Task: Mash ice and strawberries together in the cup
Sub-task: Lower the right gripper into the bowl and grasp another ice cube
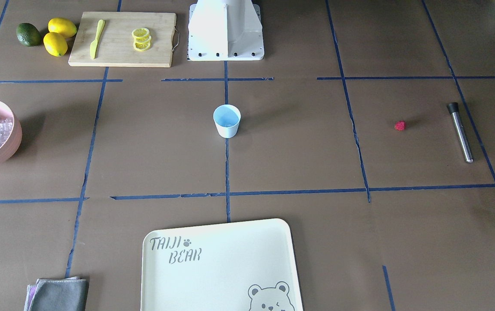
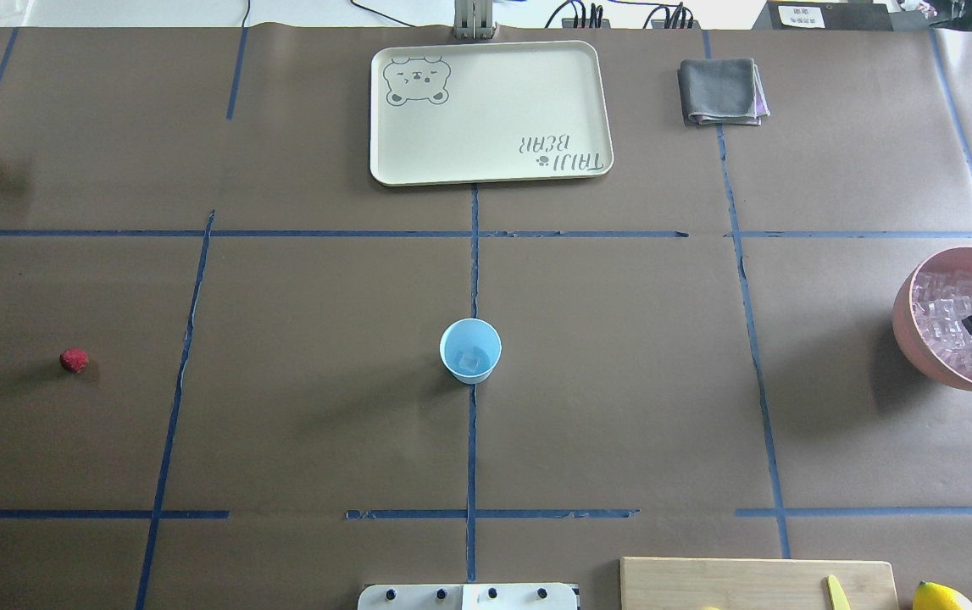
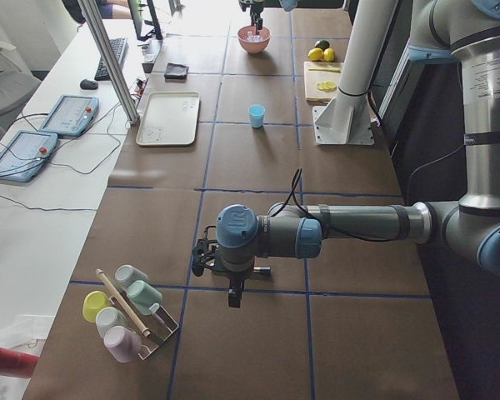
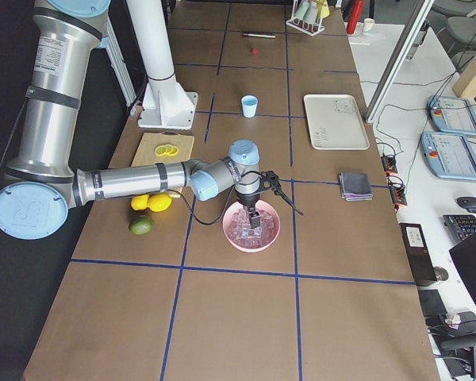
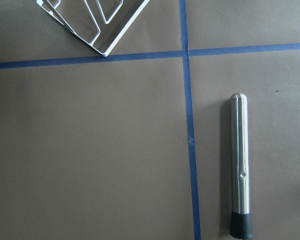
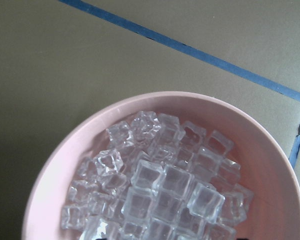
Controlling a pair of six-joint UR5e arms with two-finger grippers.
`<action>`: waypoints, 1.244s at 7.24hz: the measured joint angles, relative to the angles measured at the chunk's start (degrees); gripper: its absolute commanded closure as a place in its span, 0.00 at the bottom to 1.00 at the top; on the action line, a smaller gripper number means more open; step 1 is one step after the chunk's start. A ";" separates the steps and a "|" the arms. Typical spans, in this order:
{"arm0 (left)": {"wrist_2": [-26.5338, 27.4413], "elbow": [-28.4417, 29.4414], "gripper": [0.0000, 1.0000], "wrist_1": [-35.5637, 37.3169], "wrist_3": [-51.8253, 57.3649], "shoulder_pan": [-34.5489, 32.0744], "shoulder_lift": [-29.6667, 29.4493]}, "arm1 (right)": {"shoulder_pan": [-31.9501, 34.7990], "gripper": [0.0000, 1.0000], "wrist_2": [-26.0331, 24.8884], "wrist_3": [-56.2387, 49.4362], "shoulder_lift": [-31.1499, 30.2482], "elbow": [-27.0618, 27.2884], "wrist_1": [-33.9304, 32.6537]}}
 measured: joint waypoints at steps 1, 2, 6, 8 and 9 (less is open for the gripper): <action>-0.02 -0.01 0.00 0.00 0.00 0.00 0.00 | 0.00 0.20 -0.69 -0.31 -0.08 -0.96 -0.09; -0.05 -0.01 0.00 0.00 0.00 0.00 0.00 | -0.02 0.22 -0.95 -0.40 -0.11 -1.70 -0.31; -0.01 -0.01 0.00 0.00 0.00 0.00 0.02 | -0.31 0.30 -0.62 0.11 -0.01 -3.91 -0.20; -0.04 0.04 0.00 0.00 0.00 0.00 0.10 | -0.35 0.35 0.22 0.28 -0.04 -3.73 -0.14; -0.02 0.06 0.00 0.02 0.00 0.02 0.12 | -0.35 0.36 0.46 0.32 -0.04 -3.70 -0.12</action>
